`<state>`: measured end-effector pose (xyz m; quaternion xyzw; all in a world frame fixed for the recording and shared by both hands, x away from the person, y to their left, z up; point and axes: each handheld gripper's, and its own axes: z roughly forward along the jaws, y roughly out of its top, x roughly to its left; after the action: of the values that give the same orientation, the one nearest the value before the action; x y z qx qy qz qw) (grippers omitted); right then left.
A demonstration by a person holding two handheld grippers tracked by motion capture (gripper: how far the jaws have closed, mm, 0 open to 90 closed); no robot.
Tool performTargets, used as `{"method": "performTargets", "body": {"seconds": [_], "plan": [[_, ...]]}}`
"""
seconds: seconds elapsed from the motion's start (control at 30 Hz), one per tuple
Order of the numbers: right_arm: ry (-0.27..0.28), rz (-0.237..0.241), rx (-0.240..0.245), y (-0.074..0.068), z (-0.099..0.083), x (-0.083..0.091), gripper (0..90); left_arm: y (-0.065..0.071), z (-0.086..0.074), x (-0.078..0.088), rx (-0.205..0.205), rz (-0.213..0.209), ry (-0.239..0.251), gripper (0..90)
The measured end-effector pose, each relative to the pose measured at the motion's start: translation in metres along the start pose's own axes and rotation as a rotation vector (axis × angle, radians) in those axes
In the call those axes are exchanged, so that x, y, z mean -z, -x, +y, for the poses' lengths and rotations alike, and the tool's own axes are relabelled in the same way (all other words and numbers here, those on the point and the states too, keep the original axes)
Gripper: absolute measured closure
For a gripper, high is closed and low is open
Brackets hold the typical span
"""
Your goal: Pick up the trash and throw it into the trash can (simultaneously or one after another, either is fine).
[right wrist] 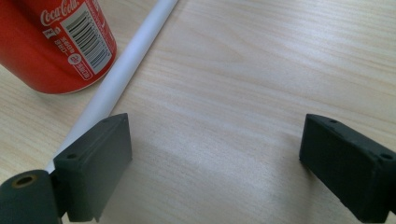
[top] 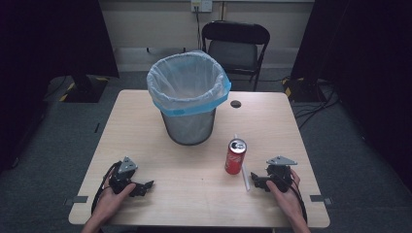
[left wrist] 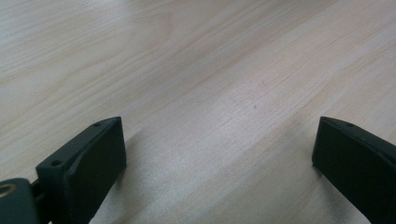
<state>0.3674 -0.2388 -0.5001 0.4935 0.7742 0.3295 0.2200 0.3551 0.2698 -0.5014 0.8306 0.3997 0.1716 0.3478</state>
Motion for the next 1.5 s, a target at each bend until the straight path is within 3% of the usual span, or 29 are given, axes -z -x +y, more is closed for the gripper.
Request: {"method": "performTargets", "body": {"seconds": [0.23,0.37,0.57,1.0,1.5], "plan": [[-0.008,0.016,0.015,0.002,0.000,0.001,9.0,0.000,0.000,0.000,0.000,0.000,0.000,2.4],[-0.013,0.019,0.013,0.003,0.002,0.003,16.4,0.000,0.000,0.000,0.000,0.000,0.000,2.4],[0.027,0.029,0.023,0.003,0.007,0.012,17.0,0.000,0.000,0.000,0.000,-0.001,0.000,2.4],[0.065,0.188,0.049,-0.004,0.016,0.030,15.3,0.000,0.000,0.000,-0.001,0.000,-0.001,2.4],[0.090,0.272,0.084,-0.020,0.030,0.037,14.8,0.000,0.000,0.000,0.000,-0.001,0.000,2.4]]}}
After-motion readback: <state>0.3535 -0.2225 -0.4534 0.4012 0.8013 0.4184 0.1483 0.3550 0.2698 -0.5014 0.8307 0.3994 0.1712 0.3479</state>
